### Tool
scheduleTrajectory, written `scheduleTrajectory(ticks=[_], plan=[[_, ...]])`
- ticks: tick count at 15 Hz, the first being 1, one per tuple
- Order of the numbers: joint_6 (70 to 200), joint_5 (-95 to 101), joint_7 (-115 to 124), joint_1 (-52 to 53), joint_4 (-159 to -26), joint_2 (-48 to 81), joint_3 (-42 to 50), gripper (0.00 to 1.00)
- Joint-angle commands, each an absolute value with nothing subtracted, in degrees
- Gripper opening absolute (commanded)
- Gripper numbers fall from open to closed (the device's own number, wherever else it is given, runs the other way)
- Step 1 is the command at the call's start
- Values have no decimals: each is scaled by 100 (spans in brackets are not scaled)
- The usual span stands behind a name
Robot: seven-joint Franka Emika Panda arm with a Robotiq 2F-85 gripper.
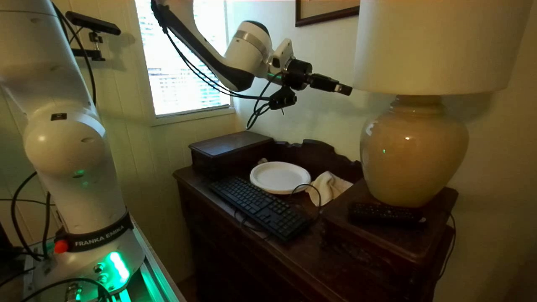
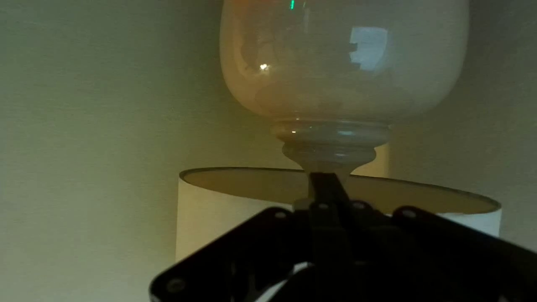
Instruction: Move the lamp shade slightly to the left
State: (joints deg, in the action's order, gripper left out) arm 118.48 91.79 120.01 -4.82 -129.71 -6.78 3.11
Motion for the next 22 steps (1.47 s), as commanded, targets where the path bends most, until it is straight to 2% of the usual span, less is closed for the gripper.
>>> scheduleTrajectory(ticks=[1,10,22], plan=[[11761,9374,12233,-414,-13150,-867,339,0],[11754,9099,11915,-390,-13270,-855,351,0],[11650,9690,12284,-465,-13138,-704,477,0]])
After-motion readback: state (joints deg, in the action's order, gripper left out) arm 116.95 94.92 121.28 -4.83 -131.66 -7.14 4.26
